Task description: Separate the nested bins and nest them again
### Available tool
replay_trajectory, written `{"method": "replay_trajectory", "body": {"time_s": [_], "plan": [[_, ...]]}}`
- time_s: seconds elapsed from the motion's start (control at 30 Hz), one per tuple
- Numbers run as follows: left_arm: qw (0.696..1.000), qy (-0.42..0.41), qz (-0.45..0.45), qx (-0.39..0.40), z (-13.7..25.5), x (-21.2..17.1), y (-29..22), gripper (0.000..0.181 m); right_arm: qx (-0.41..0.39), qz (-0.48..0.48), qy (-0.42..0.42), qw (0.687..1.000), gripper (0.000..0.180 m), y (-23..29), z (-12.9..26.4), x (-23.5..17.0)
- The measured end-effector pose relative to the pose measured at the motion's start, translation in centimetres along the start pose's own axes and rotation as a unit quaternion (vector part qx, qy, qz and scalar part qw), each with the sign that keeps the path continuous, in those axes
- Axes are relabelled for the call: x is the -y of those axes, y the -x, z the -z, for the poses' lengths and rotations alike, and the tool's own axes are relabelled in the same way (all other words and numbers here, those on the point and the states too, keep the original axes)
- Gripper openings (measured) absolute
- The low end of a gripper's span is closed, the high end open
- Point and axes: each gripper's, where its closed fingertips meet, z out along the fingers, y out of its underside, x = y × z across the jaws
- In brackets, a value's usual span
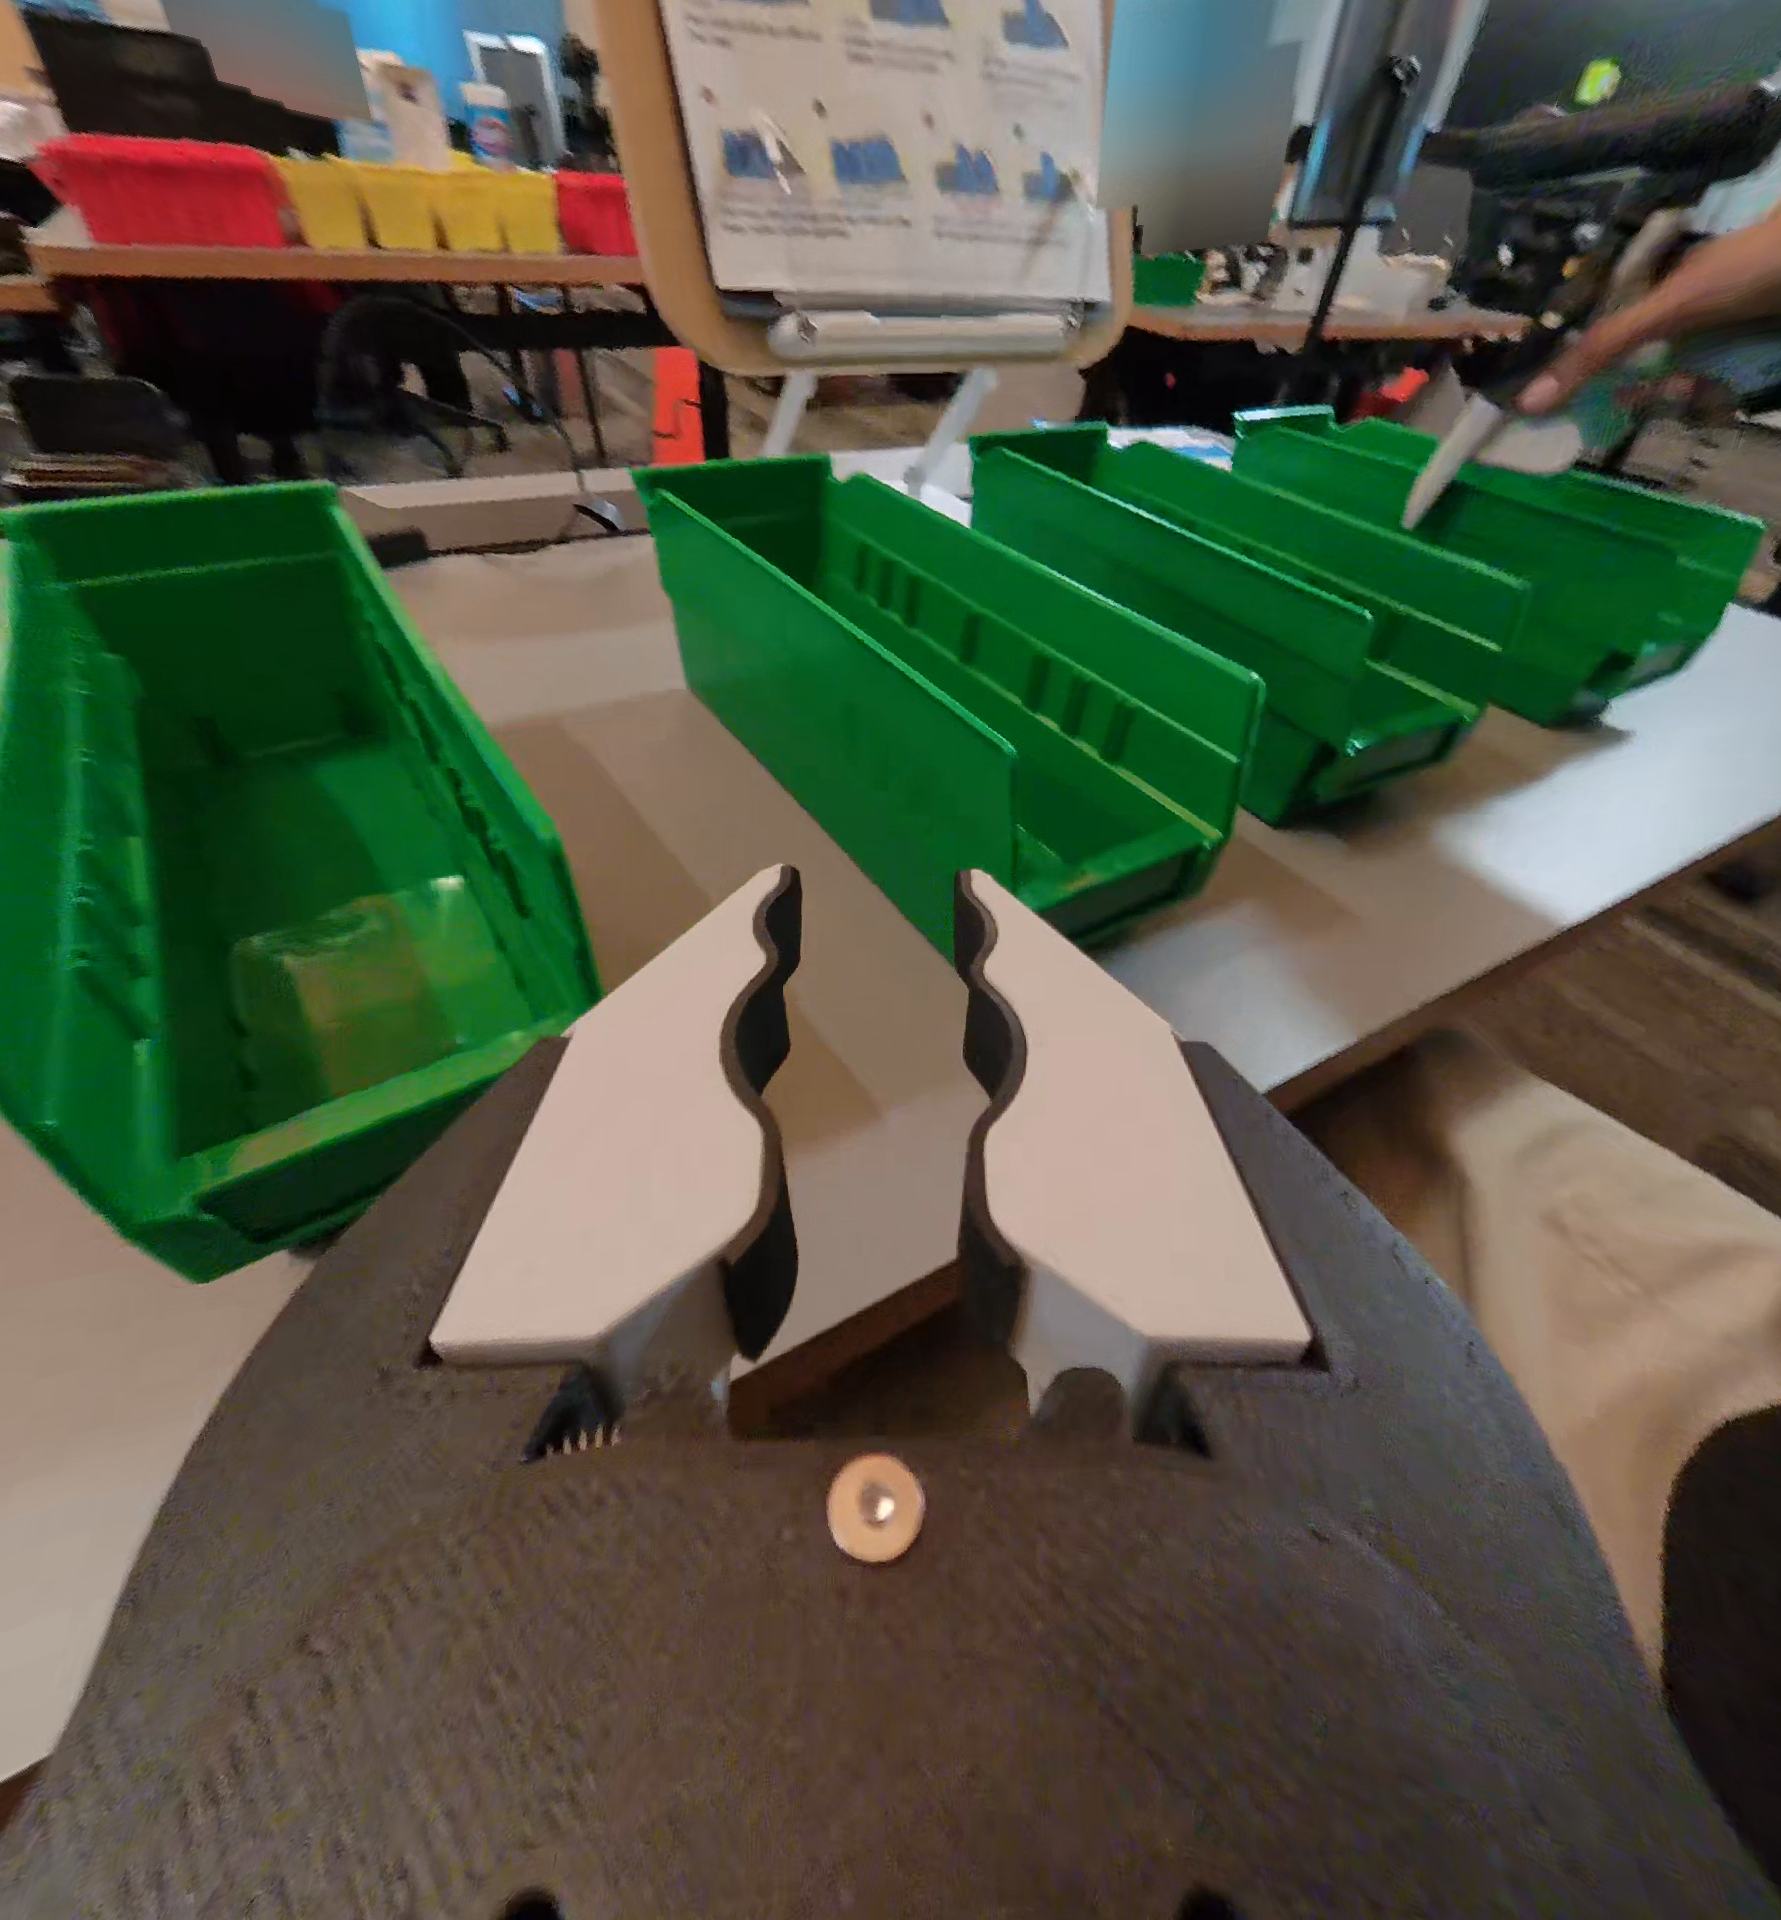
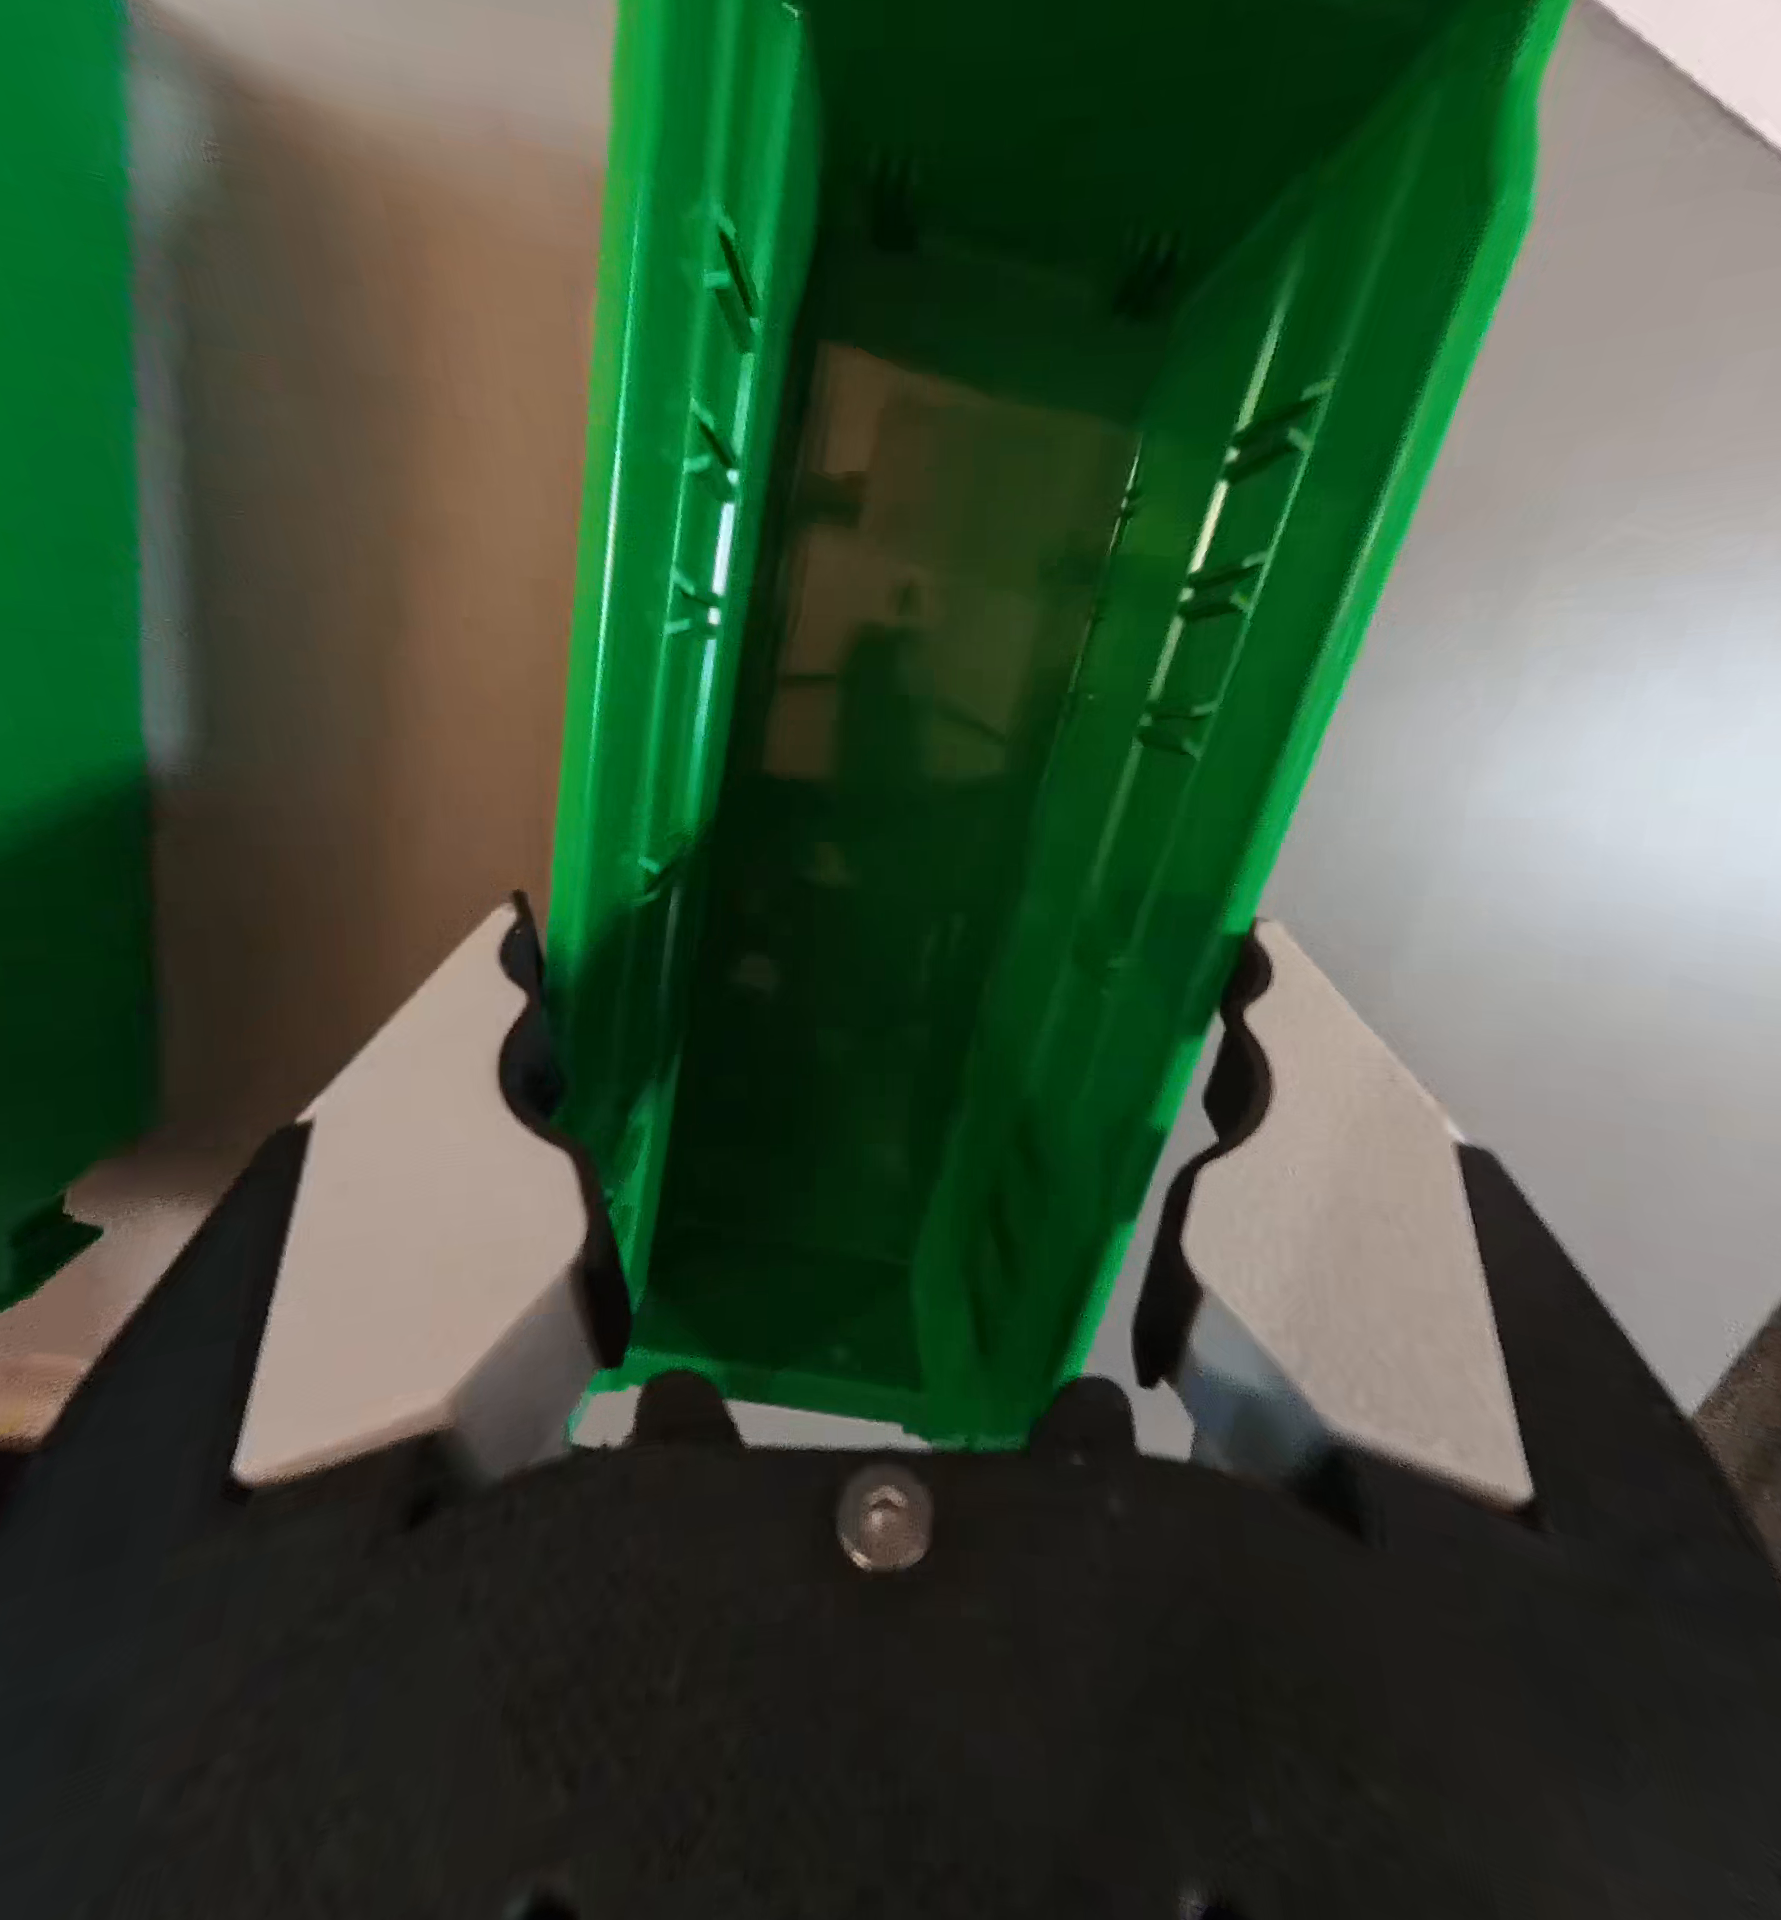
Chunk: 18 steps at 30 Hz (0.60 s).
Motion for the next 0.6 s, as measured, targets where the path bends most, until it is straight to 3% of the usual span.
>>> {"method": "replay_trajectory", "body": {"time_s": [0.17,0.3,0.47,0.6], "plan": [[0.999,0.028,-0.001,-0.041,0.0,-1.6,-2.0,0.028,0.003,-0.006,0.0,1.0,0.108,0.5,0.7,0.5],[0.997,0.034,0.007,-0.063,0.2,-1.8,-3.0,0.028,0.004,-0.007,-0.044,0.999,0.107,1.6,4.4,2.0],[0.995,0.039,0.015,-0.094,0.1,-1.9,-4.5,0.029,0.032,0.002,-0.062,0.998,0.107,6.5,11.1,4.2],[0.993,0.05,-0.007,-0.11,-0.1,-2.2,-5.6,0.029,0.087,0.008,-0.056,0.995,0.108,12.8,13.1,5.7]]}}
